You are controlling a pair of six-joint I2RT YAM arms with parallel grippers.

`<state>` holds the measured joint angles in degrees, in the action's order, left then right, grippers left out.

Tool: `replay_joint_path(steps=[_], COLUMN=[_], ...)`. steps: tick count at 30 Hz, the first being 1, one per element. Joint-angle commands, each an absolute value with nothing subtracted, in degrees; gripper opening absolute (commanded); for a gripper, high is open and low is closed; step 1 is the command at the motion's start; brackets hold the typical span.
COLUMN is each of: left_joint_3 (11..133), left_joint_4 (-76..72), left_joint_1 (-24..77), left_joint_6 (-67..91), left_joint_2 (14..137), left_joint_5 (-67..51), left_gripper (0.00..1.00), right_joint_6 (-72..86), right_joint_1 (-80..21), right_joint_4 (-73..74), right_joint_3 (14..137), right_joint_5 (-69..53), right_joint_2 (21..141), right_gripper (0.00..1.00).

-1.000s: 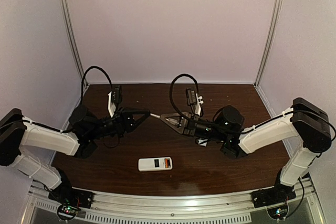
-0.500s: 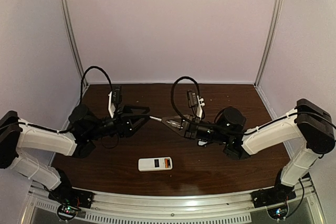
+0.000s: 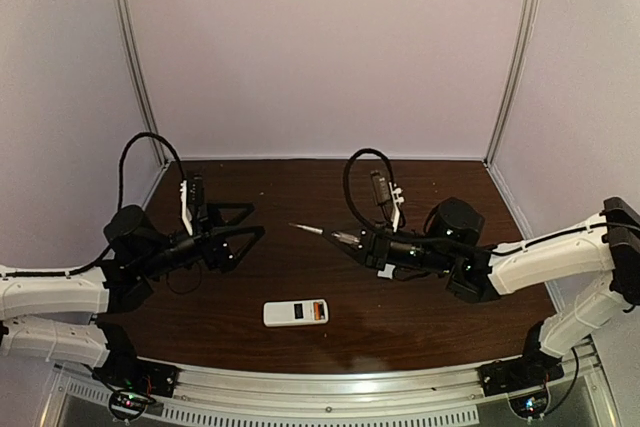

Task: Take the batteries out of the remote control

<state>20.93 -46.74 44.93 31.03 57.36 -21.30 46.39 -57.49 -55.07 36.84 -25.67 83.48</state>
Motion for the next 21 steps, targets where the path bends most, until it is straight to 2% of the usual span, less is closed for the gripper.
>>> replay_joint_path(steps=[1, 8, 21], left_joint_3=[18.48, 15.91, 12.01], left_joint_4=[-39.02, -33.97, -30.15], left_joint_1=[44.56, 44.53, 44.54], left_joint_6=[26.73, 22.85, 16.22], left_joint_2=[52.83, 50.11, 53.50], left_joint_5=[-15.43, -11.90, -7.95], left_gripper=[0.97, 0.97, 0.97], right_joint_6=[34.83, 20.10, 14.40], right_joint_1=[-57.75, -58.03, -58.06], right_joint_4=[-39.68, -17.98, -3.35], right_joint_3=[37.44, 40.55, 42.18], right_joint_5=[-23.23, -18.29, -14.01], right_joint_2=[77.91, 69.96, 64.43], right_gripper=[0.00, 0.00, 0.00])
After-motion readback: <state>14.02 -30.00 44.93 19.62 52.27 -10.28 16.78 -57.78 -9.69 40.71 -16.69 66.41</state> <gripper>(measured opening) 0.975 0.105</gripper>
